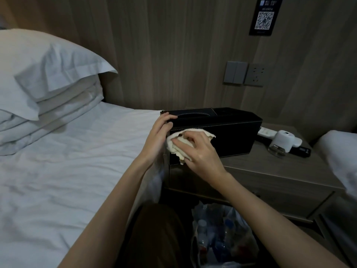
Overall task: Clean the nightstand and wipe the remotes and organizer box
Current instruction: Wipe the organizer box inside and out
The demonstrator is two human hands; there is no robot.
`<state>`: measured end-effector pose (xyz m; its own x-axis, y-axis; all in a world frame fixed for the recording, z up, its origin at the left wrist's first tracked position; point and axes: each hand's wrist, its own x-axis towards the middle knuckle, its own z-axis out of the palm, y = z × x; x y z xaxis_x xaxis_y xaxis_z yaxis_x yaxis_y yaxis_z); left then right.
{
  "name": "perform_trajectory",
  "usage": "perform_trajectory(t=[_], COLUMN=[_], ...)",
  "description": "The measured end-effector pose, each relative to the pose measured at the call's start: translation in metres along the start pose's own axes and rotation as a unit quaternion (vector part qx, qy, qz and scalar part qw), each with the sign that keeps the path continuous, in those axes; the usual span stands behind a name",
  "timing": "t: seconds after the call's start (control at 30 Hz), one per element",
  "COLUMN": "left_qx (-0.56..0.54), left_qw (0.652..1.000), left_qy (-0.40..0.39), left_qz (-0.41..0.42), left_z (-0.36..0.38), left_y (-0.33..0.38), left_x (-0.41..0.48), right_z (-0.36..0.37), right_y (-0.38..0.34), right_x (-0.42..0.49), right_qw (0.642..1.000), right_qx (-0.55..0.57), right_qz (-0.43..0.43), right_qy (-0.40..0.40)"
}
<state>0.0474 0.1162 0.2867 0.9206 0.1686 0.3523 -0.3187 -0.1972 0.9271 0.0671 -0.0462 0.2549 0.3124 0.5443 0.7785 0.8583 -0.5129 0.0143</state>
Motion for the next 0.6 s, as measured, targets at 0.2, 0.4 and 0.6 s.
perform_trajectory(t=[0.2,0.4,0.6], left_qx=[-0.007,-0.004,-0.023], left_qw=[1.0,1.0,1.0], left_qy=[0.011,0.009,0.017], left_qz=[-0.004,-0.009,-0.012], left_z=[0.002,0.005,0.006], left_y=[-0.005,-0.004,-0.008], left_x=[0.001,0.0,0.001], right_z=[0.016,0.017,-0.033], right_y=[0.006,0.008,0.006], right_x=[-0.02,-0.046,-0.014], right_qw=[0.998,0.976,0.997], right_qx=[-0.007,-0.008,0.033], right_qz=[-0.043,-0.052,-0.056], right_qy=[-0.038,-0.213,-0.047])
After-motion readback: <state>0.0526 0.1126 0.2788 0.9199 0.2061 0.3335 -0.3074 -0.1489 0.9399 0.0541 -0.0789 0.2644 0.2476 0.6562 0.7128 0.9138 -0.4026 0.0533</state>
